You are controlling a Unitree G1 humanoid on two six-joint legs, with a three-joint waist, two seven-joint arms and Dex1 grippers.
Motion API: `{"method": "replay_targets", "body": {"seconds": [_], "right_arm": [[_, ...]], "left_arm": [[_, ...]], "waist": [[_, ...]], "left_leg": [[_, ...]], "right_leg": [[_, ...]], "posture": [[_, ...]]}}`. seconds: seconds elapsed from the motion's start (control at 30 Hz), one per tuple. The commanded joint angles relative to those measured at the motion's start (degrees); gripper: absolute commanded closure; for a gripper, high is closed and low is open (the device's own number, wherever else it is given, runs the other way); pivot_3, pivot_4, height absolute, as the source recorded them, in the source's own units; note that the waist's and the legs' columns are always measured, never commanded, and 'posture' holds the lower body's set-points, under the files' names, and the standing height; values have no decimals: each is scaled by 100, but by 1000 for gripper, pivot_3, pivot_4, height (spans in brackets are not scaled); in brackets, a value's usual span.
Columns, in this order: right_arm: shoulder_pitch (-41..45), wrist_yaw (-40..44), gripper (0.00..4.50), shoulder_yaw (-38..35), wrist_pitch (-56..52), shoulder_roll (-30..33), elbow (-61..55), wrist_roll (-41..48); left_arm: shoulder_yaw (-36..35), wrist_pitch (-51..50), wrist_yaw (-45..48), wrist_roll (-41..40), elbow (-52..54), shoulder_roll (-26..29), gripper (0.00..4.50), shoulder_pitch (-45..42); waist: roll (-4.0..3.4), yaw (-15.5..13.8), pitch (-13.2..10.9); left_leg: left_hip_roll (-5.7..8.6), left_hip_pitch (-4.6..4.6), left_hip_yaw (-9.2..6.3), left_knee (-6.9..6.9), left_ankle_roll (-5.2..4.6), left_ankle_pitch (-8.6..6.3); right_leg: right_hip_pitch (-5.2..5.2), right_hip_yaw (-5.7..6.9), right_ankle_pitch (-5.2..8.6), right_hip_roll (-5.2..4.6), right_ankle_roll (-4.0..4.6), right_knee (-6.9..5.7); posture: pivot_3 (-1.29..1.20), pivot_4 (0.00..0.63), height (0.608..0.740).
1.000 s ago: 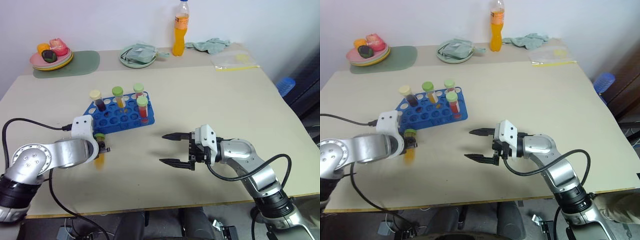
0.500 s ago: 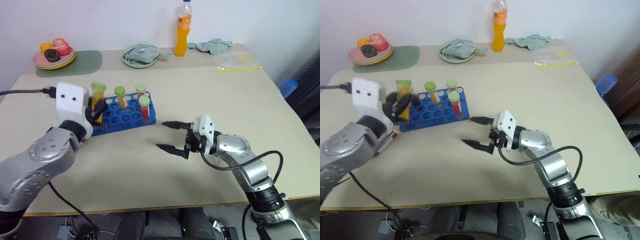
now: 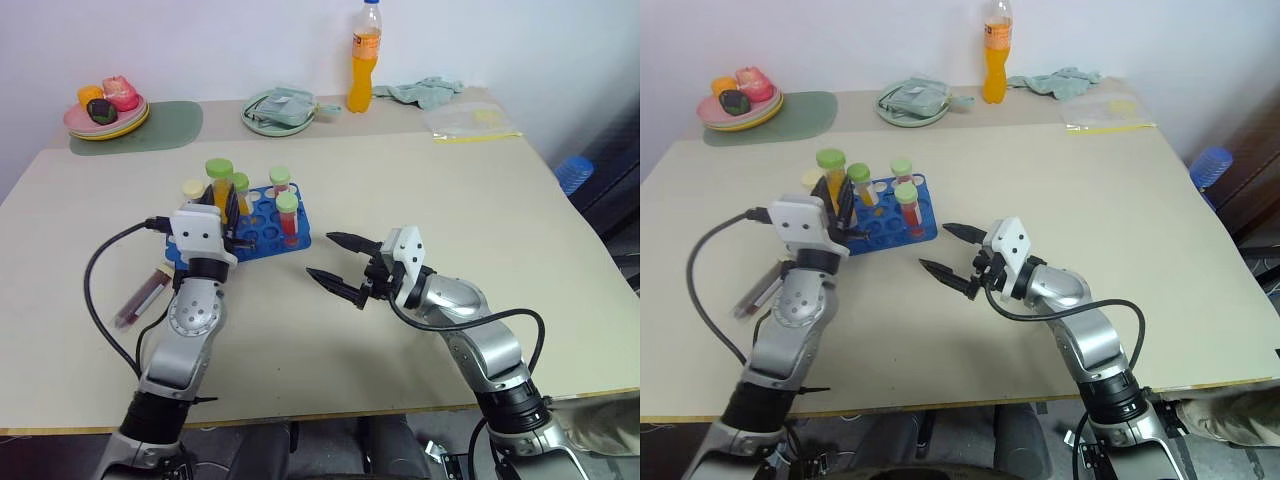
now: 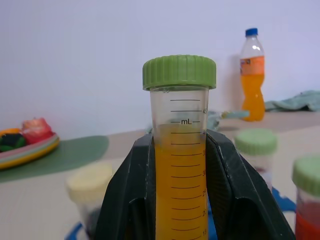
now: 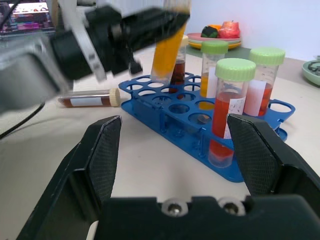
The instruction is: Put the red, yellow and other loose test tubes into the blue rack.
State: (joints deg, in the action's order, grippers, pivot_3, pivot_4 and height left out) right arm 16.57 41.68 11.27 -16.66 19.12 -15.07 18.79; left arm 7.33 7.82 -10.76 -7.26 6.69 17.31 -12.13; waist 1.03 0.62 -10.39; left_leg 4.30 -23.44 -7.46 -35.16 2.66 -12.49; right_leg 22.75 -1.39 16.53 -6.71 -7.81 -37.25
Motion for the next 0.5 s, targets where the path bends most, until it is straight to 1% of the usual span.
{"method": "replay_targets", "body": {"seconds": [0.03,0.3,0.5], "right_arm": [[18,-40,780,-106,83,-1,-197,20],[41,-51,780,-62,100,-23,-169,20],[41,-50,780,-44,100,-26,-178,16]], "left_arm": [[-152,382,243,207,-201,-220,3728,-127],[-399,757,593,315,-1028,-707,3728,-374],[-539,913,752,346,-1417,-982,3728,-484]], "waist": [[0,1,0],[0,5,0],[1,5,2]], "left_leg": [[0,0,0,0,0,0],[1,1,-3,-3,0,0],[2,2,-4,-5,0,0]], "right_leg": [[0,0,0,0,0,0],[-1,3,-1,1,-2,-3],[-3,5,-1,1,-2,-4]], "posture": [[0,150,740],[0,150,740],[0,150,740]]}}
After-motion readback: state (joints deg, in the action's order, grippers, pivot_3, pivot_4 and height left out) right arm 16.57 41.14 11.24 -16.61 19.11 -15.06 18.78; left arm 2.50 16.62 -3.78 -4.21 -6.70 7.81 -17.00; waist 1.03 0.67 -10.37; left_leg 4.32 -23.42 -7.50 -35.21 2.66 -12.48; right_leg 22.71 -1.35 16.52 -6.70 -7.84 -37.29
